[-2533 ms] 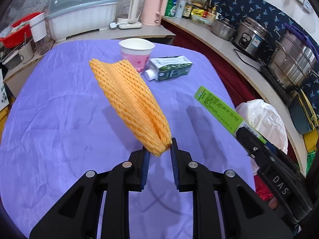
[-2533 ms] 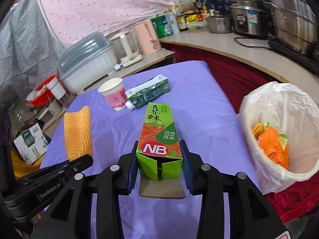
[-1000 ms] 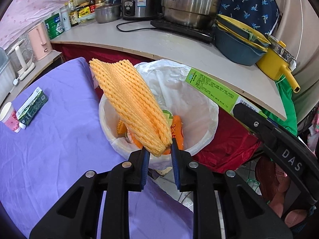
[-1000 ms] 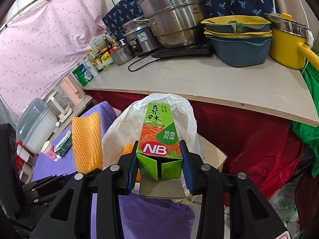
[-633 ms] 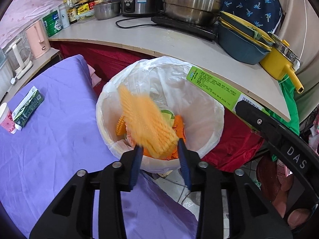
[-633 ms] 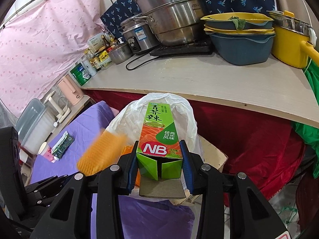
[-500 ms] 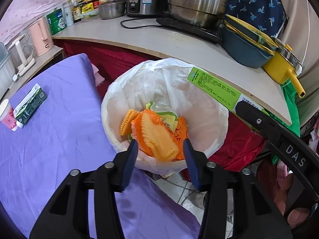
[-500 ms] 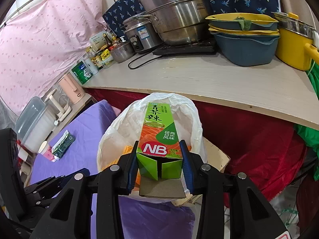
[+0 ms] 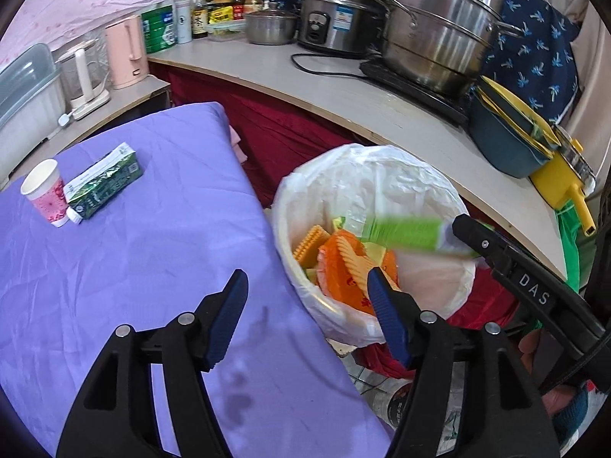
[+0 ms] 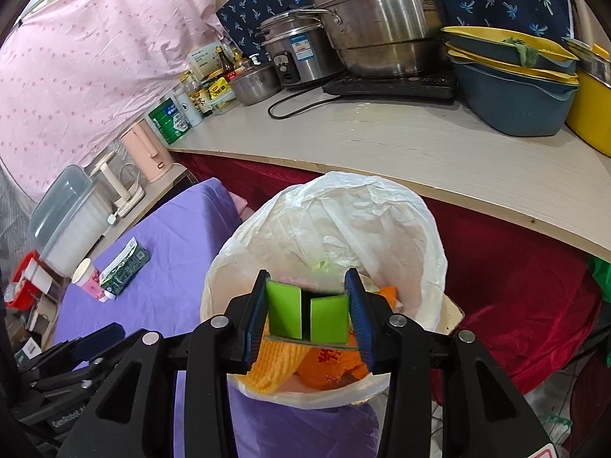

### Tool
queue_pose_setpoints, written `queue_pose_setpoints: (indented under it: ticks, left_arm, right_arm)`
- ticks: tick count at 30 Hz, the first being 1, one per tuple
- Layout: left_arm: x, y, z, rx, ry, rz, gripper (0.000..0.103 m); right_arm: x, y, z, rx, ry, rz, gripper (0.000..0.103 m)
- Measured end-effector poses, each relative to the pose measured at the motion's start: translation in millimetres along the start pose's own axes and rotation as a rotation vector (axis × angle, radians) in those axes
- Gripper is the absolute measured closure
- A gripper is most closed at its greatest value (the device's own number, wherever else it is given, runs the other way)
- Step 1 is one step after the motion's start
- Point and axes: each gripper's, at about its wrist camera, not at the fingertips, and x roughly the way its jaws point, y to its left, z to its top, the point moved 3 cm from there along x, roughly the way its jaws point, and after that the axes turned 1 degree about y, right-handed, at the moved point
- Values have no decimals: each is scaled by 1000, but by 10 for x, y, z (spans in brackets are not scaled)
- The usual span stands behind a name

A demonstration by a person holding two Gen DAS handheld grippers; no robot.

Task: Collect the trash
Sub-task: 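Open both tools to drop the net and carton into the bin, then move both open tools back over the table toward the cup and carton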

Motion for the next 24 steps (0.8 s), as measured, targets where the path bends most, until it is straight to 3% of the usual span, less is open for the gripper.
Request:
queue_pose_setpoints:
  ticks: [5,17,24]
  left_arm:
    - [-76,178,18,-31,-22,16,35]
    - [-271,593,-2,-84,-57,67,35]
    - [-425,913,-53,-119,-76,111,35]
  right_arm:
    - [-1,80,-5,-8,1,6,63]
    - [-173,540,-19,-79,-19,45,63]
    - [-162,901,-111,-120,-11,72,57]
